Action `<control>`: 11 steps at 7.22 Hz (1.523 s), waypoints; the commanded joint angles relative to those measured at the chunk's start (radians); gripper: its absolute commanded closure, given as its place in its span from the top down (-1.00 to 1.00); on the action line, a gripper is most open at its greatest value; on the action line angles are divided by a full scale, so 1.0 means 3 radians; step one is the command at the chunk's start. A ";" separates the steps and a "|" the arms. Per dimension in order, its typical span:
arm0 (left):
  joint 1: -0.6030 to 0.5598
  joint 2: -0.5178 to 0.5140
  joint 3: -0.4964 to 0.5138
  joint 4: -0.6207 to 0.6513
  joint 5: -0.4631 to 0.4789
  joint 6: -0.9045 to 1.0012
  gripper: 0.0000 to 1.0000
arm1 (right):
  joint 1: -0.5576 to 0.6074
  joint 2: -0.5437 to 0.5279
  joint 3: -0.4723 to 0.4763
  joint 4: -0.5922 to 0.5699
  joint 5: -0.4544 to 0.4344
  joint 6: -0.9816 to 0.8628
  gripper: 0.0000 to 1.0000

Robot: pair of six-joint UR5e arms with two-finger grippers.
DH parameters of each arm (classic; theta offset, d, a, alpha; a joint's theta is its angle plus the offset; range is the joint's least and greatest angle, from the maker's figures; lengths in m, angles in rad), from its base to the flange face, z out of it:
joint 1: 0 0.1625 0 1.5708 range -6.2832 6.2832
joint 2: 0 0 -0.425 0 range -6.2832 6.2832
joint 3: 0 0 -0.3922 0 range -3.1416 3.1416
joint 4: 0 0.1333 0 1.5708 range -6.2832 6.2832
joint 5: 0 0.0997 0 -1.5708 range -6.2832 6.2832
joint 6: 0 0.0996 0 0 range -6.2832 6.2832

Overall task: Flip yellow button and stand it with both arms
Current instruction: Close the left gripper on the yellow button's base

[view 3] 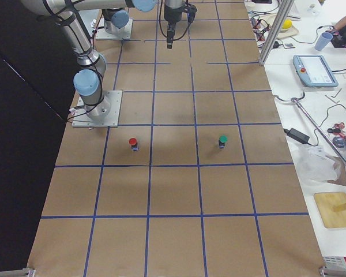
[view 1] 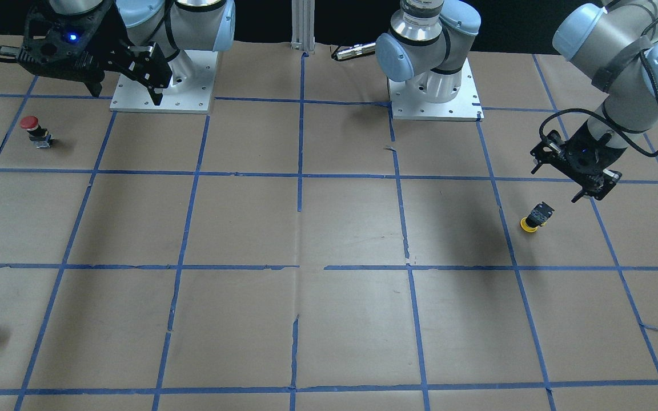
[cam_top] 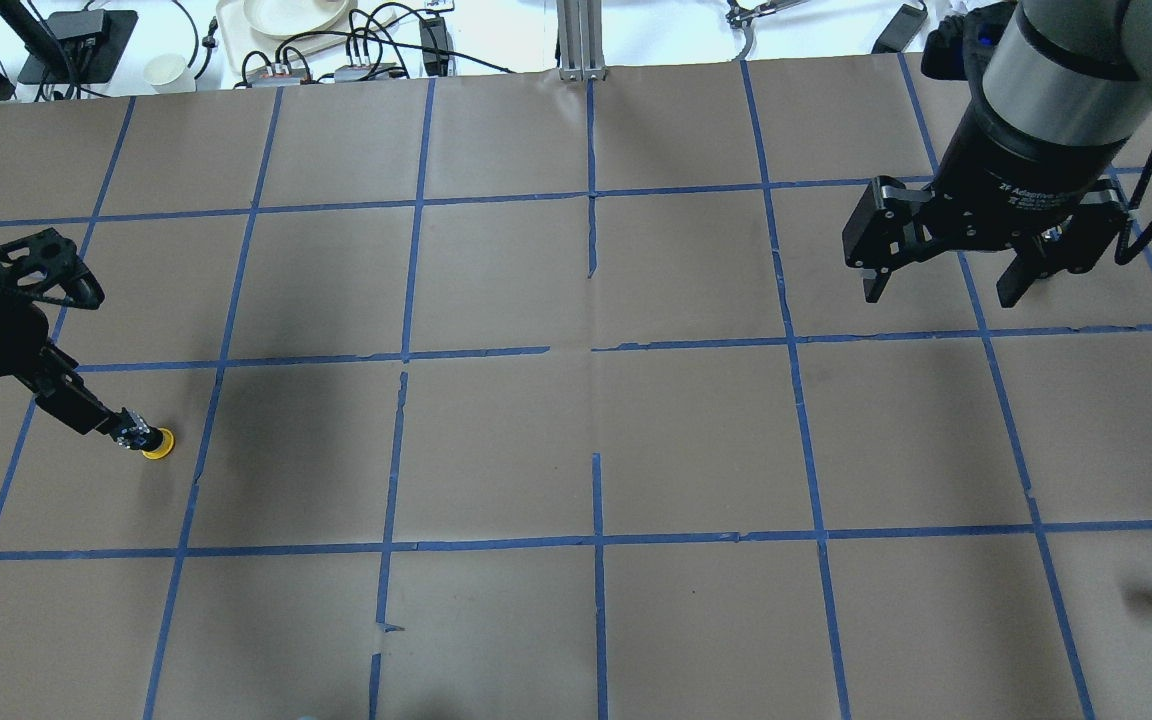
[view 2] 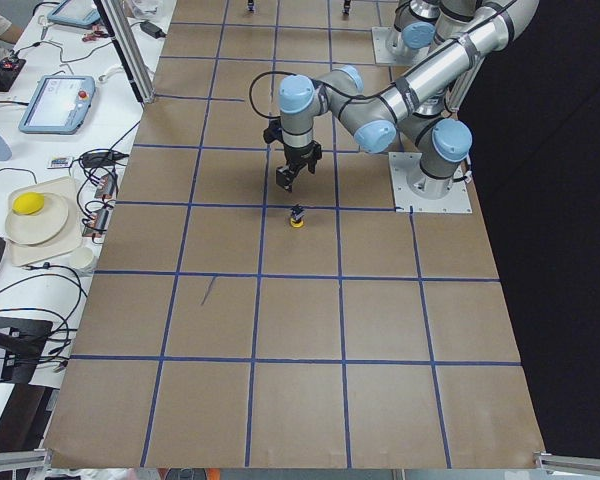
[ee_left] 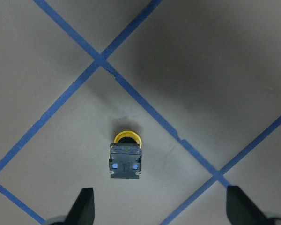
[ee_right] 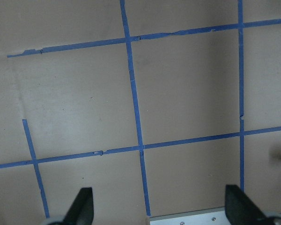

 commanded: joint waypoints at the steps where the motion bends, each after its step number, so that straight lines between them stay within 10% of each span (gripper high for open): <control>1: 0.0146 -0.0253 -0.0138 0.0436 -0.0016 0.0491 0.96 | 0.0000 -0.0005 0.0035 -0.0002 -0.0058 -0.0002 1.00; 8: 0.0152 -0.0653 -0.0138 0.0513 -0.0021 0.0591 0.80 | -0.0005 -0.0164 0.0261 -0.0114 -0.0052 0.0049 1.00; 11: 0.0147 -0.0663 -0.0148 0.0651 -0.0026 0.0550 0.08 | -0.0005 -0.0174 0.0271 -0.0109 -0.0047 0.0049 1.00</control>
